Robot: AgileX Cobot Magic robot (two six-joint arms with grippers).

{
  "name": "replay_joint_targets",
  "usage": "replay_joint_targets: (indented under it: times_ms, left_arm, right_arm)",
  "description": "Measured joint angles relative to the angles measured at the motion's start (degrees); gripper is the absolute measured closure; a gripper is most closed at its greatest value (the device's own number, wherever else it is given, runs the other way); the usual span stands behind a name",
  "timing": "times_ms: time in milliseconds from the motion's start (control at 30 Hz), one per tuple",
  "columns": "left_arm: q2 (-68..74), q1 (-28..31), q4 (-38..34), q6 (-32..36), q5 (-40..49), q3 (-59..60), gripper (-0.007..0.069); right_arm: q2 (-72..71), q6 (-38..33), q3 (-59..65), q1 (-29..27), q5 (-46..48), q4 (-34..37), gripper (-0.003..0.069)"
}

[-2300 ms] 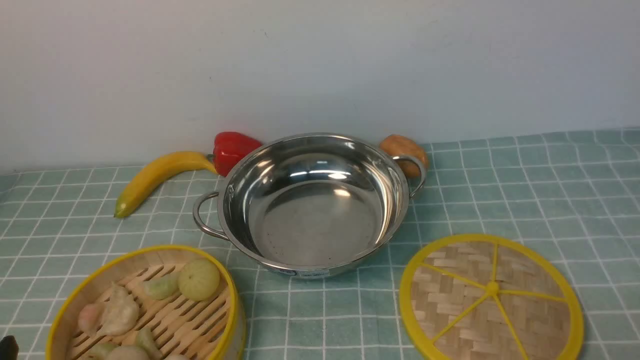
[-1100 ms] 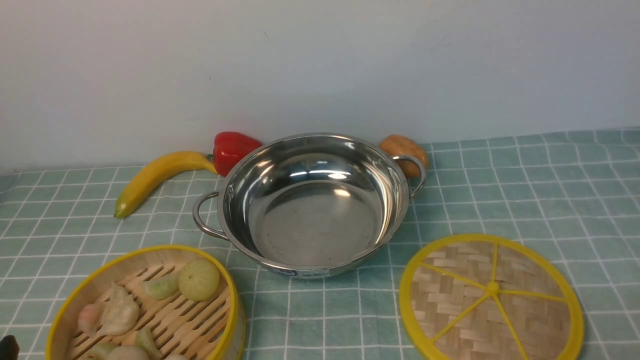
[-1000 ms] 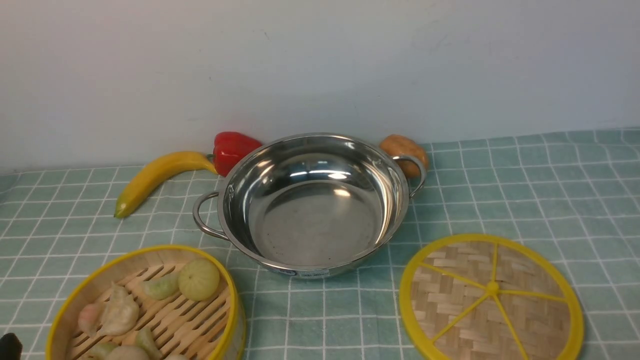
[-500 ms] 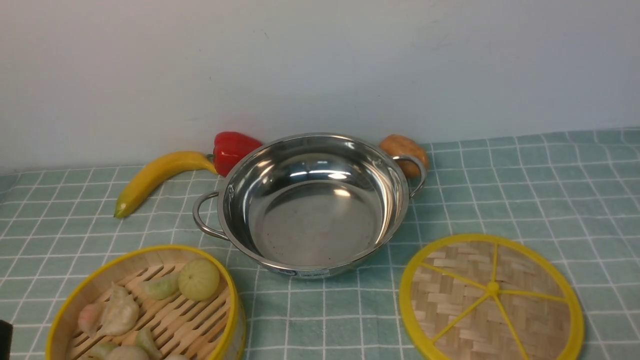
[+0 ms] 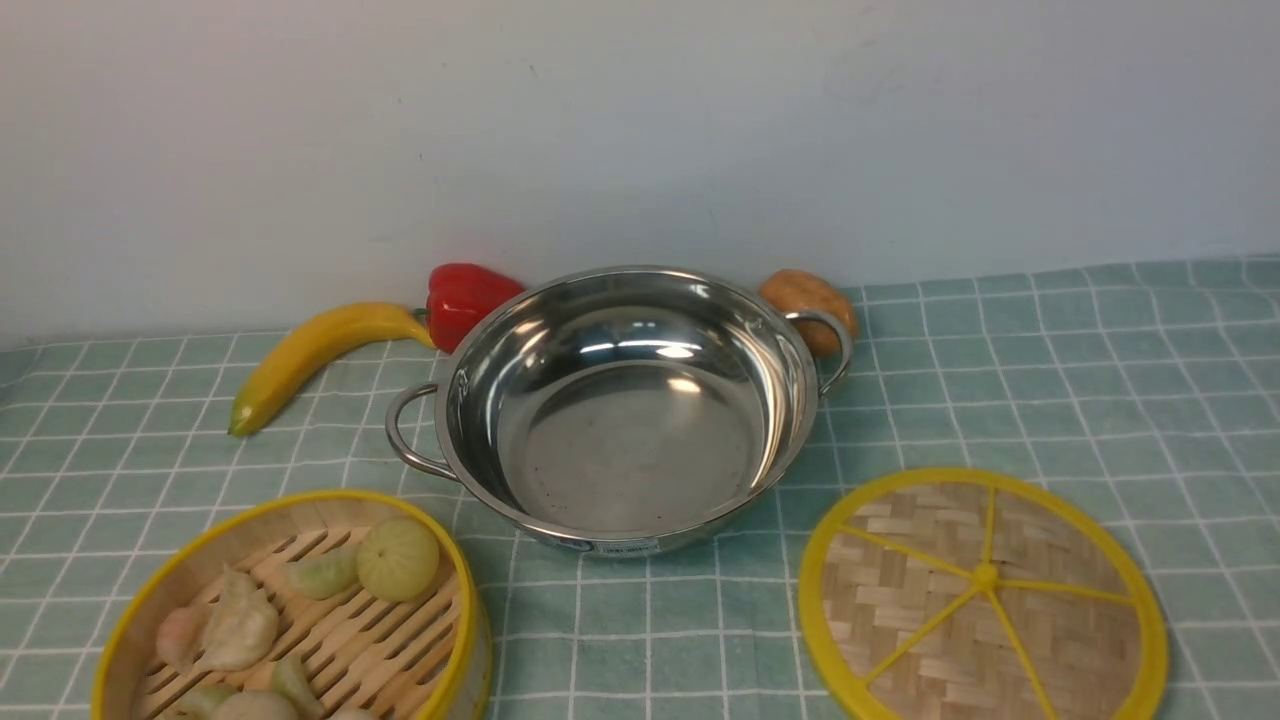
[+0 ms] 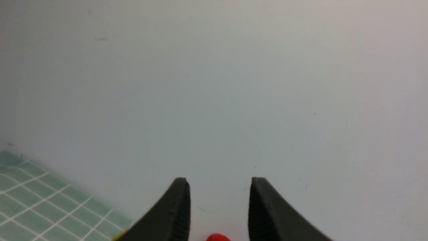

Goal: Place the steamer in the pot on the blue tablecloth, and put the lid on the steamer.
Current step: 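Grasp the rim of the steamer basket holding the buns with the left gripper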

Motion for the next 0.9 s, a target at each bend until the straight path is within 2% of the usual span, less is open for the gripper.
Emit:
replay_joint_targets:
  times_ms: [167,300,367,433,600,700,767,800,833,867,900]
  left_arm:
    - [0.0,0.0,0.0,-0.17,-4.2,0.0,0.0382]
    - [-0.05,0.0,0.05,-0.92,-12.93,-0.89,0.0382]
    - [-0.04,0.0,0.92,-0.44,-14.75,-4.18,0.0382]
    - [-0.11,0.0,3.42,1.13,-14.12,-9.72,0.0382]
    - [2.82,0.0,8.04,4.66,-6.16,-19.92,0.0382]
    - [9.93,0.0,9.89,8.25,6.62,-28.94,0.0382]
    - [14.98,0.0,10.68,10.63,16.7,-34.17,0.0382]
    - [17.6,0.0,11.22,11.78,20.33,-35.82,0.0382]
    - [20.82,0.0,12.34,13.12,26.53,-38.47,0.0382]
    - [21.37,0.0,12.34,13.12,27.37,-38.47,0.0382]
    - [24.04,0.0,13.2,13.66,31.45,-40.17,0.0382]
  right_arm:
    - [0.0,3.12,0.0,0.0,-2.41,2.15,0.0417]
    - [0.0,13.25,0.0,0.0,-9.45,2.39,0.0417]
    - [-0.06,18.92,-0.96,0.0,-14.28,0.82,0.0417]
    - [-0.06,20.57,-3.64,0.0,-18.83,-4.05,0.0417]
    - [0.25,17.0,-10.67,0.0,-22.79,-15.29,0.0417]
    - [3.12,12.75,-17.53,0.0,-19.34,-23.89,0.0417]
    - [7.0,10.88,-22.89,0.0,-9.36,-29.73,0.0417]
    - [8.12,10.6,-24.16,0.0,-7.45,-30.87,0.0417]
    - [10.85,10.21,-27.07,0.0,1.04,-33.06,0.0417]
    - [11.26,10.15,-27.07,0.0,1.04,-33.31,0.0417]
    - [13.35,10.01,-29.04,0.0,6.55,-34.23,0.0417]
